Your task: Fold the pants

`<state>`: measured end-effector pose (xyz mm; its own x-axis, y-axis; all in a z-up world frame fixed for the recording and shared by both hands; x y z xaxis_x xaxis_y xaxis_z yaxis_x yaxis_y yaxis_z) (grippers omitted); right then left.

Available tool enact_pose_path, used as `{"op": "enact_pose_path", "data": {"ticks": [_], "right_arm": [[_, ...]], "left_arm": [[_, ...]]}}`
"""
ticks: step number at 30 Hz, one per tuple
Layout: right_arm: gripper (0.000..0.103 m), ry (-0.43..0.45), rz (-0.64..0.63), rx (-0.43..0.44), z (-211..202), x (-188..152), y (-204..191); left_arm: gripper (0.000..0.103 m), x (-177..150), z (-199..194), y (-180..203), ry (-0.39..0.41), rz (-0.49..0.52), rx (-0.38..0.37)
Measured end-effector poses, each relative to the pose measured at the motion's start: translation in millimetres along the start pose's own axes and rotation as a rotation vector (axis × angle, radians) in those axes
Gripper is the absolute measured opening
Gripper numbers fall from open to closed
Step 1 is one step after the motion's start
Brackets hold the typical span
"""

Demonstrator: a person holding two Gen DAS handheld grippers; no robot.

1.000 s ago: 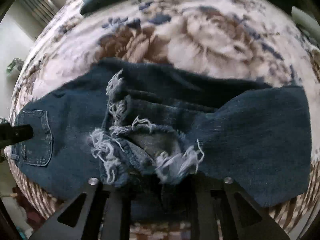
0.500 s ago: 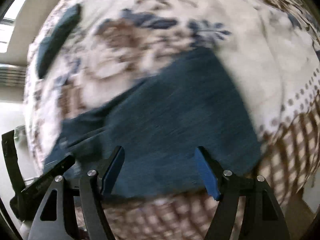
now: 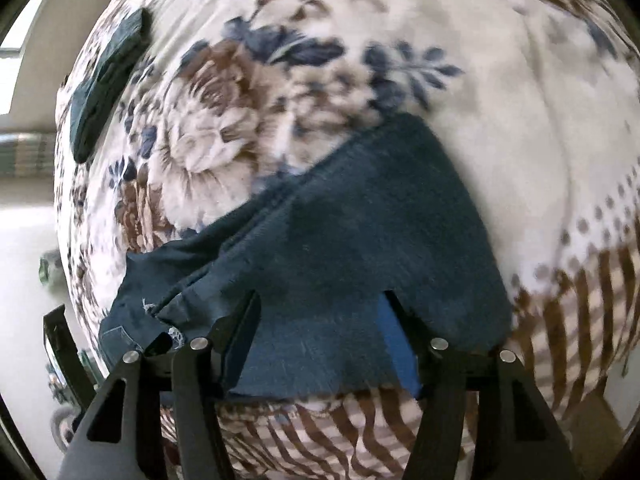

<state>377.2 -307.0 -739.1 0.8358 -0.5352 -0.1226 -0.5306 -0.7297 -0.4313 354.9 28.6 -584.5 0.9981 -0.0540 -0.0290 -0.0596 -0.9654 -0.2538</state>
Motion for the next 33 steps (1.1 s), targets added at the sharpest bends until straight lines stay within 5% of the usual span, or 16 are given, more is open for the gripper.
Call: {"op": "enact_pose_path", "data": {"ticks": [2,9,18,22,29,33], "right_arm": [[0.063,-0.004,-0.036,-0.001,8.5,13.6,-17.2],[0.062,-0.011,-0.096,-0.061,56.8,56.3,-26.0],[0.064,0.0,-0.16,-0.181,19.3,24.8,-49.6],[0.065,-0.032,-0.136,-0.175,19.0,-6.9,-55.6],[0.065,-0.05,-0.197,-0.198,53.6,-51.4,-91.1],[0.065,-0.062,-0.241,-0.203,77.5,-55.4,-113.1]], "left_arm": [[0.103,-4.2,12.8,8.9,-0.014,0.057,0.059],[0.103,-8.8,13.3,5.6,0.023,0.053,0.038],[0.103,-14.3,-28.3,-67.8,0.075,-0.127,-0.04],[0.103,-40.3,-32.6,-143.4,0.064,-0.324,-0.077],[0.1,-118.9,30.9,-252.1,-0.051,-0.989,-0.415],[0.094,-137.0,59.0,-276.7,-0.024,-1.14,-0.491]]}}
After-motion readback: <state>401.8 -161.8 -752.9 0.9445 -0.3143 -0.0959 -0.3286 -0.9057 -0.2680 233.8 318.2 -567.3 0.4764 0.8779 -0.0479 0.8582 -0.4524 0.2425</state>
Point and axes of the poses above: each gripper's, at about its wrist camera, not at the fingertips, and z roughly the way its jaws point, y to its right, x to its top, the point moved 6 cm from there along z, roughly the way its jaws point, and after that the axes turned 5 degrees about x, right-handed, at the moved point
